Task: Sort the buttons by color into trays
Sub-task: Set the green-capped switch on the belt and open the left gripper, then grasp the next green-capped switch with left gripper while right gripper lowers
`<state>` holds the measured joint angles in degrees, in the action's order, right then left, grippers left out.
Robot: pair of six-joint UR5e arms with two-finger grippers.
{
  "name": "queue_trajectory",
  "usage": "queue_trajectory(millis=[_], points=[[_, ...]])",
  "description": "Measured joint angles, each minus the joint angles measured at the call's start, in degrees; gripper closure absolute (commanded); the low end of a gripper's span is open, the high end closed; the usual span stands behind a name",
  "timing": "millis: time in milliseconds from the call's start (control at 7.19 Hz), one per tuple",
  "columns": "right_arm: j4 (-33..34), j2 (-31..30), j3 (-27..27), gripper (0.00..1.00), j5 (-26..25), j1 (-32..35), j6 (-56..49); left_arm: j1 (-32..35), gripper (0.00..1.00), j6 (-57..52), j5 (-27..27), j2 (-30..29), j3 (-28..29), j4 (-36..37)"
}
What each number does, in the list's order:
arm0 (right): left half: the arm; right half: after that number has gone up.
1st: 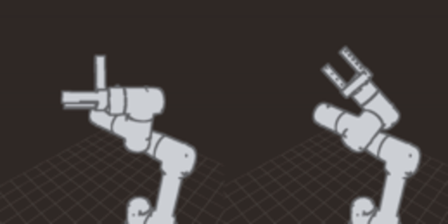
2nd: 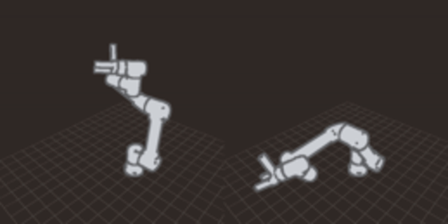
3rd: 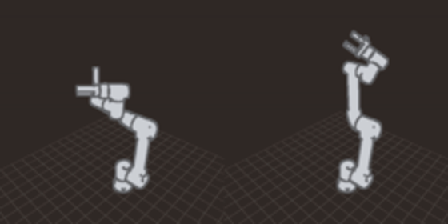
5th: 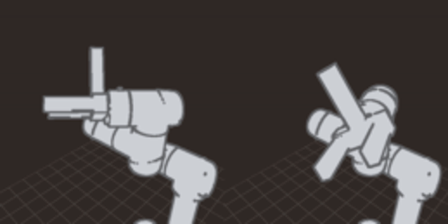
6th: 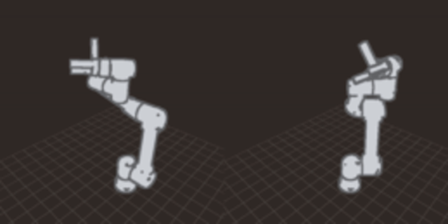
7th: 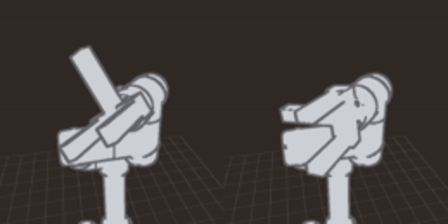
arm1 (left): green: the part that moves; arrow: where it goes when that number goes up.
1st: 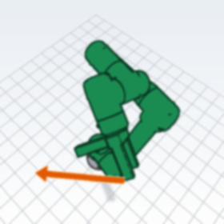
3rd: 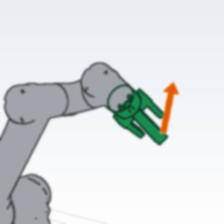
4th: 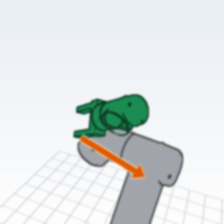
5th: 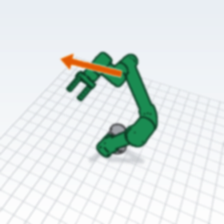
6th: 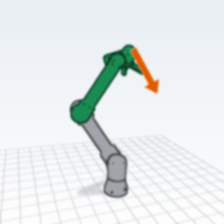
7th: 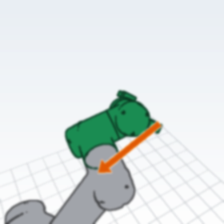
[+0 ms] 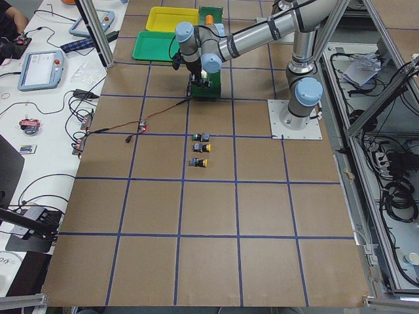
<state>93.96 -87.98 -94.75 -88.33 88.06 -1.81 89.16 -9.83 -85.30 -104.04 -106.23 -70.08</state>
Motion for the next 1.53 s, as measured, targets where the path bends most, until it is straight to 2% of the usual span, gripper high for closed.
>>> queue_trajectory(millis=[556, 835, 1113, 1252, 1530], points=[[-0.09, 0.0, 0.0, 0.0, -0.19, 0.0, 0.01, -0.62, 0.0, 0.69, -0.53, 4.24, 2.02, -0.33], [-0.25, 0.0, 0.0, 0.0, 0.23, 0.18, -0.48, -5.34, 0.0, -1.3, -4.8, 5.66, 3.07, -0.69], [-0.18, 0.36, 0.0, 0.0, 0.42, 0.43, -3.4, -13.63, 0.0, -8.62, -7.03, 5.37, 1.78, -0.28], [0.1, 1.16, 0.0, 0.0, 0.39, 0.51, -4.07, -17.44, 0.0, -11.94, -7.39, 4.66, -0.4, 1.99], [0.46, 2.63, 0.0, 0.0, 0.63, 0.72, -4.17, -22.93, 0.0, -19.53, -7.47, 2.66, -7.31, 13.21]])
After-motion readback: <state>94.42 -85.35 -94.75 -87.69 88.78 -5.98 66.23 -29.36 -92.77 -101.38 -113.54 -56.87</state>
